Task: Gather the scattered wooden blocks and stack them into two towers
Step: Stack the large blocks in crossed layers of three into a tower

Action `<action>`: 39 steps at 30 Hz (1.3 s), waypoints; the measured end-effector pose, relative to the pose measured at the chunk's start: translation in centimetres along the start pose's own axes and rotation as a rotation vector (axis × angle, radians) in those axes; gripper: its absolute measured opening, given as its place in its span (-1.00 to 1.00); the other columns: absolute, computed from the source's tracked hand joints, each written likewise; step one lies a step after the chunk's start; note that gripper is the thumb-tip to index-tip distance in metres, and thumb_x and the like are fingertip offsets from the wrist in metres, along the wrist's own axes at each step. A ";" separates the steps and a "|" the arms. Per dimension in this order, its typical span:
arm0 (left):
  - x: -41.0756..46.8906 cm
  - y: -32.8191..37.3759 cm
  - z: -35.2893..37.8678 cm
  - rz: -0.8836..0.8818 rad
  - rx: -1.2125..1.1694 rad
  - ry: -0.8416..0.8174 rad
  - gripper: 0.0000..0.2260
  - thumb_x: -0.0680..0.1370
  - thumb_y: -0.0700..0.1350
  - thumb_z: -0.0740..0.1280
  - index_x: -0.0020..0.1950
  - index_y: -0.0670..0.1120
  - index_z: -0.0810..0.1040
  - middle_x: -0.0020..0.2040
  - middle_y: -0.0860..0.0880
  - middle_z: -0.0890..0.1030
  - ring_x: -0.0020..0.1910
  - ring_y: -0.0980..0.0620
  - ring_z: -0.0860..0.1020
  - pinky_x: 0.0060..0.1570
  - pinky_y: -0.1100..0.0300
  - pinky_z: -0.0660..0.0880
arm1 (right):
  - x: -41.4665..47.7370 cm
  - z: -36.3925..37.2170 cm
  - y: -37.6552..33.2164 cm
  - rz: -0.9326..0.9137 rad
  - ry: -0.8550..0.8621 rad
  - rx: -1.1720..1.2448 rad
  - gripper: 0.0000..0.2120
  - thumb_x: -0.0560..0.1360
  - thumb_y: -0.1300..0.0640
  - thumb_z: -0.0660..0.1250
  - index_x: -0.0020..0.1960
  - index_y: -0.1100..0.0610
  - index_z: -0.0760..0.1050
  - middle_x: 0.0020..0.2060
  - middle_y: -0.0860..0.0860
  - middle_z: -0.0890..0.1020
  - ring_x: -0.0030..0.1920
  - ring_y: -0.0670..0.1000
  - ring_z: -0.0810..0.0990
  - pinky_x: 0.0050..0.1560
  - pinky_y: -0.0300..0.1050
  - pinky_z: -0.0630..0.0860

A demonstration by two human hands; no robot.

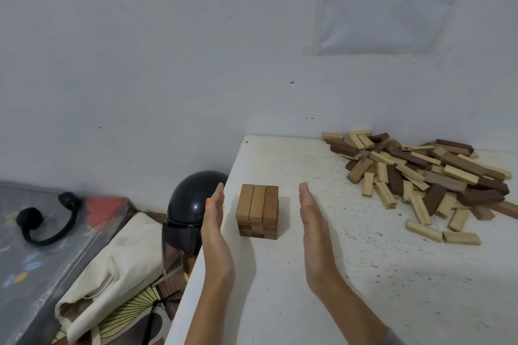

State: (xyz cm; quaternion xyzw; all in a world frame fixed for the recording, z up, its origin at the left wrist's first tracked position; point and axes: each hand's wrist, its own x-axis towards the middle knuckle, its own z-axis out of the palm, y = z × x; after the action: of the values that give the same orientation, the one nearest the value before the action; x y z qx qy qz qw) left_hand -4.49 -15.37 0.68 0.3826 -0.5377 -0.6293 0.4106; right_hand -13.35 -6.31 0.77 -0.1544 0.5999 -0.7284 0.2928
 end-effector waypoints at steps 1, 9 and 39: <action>0.1 -0.1 -0.1 0.026 -0.009 0.013 -0.57 0.60 0.23 0.13 0.42 0.11 0.39 0.36 0.26 0.41 0.31 0.40 0.35 0.37 0.32 0.21 | -0.1 -0.7 -0.5 -0.019 0.000 -0.007 -0.58 0.65 -0.01 0.02 0.51 -0.11 0.20 0.48 -0.22 0.25 0.48 -0.21 0.18 0.47 -0.17 0.06; -2.6 4.3 4.1 0.300 -0.096 -0.120 -0.60 0.59 0.04 0.09 0.36 -0.04 0.48 0.27 0.15 0.57 0.29 0.28 0.46 0.26 0.40 0.38 | -0.4 -4.8 -4.5 -0.162 0.117 0.059 -0.67 0.62 0.28 0.14 0.31 0.11 0.51 0.22 -0.09 0.60 0.26 -0.16 0.52 0.41 -0.10 0.34; -5.8 -3.5 27.8 0.606 0.707 -0.876 -0.69 0.50 -0.37 0.27 0.19 -0.16 0.57 0.08 -0.08 0.61 0.09 0.00 0.52 0.11 0.17 0.48 | 4.1 -28.9 -8.0 -0.366 0.344 -0.857 -0.68 0.44 0.45 0.31 -0.01 0.09 0.66 -0.06 0.01 0.64 0.02 0.03 0.61 0.07 -0.23 0.55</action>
State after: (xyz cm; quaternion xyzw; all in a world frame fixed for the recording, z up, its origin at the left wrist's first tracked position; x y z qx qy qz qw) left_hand -28.35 0.39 1.02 0.0333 -0.9152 -0.3677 0.1616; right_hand -35.13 14.75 1.28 -0.2415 0.8481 -0.4705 -0.0330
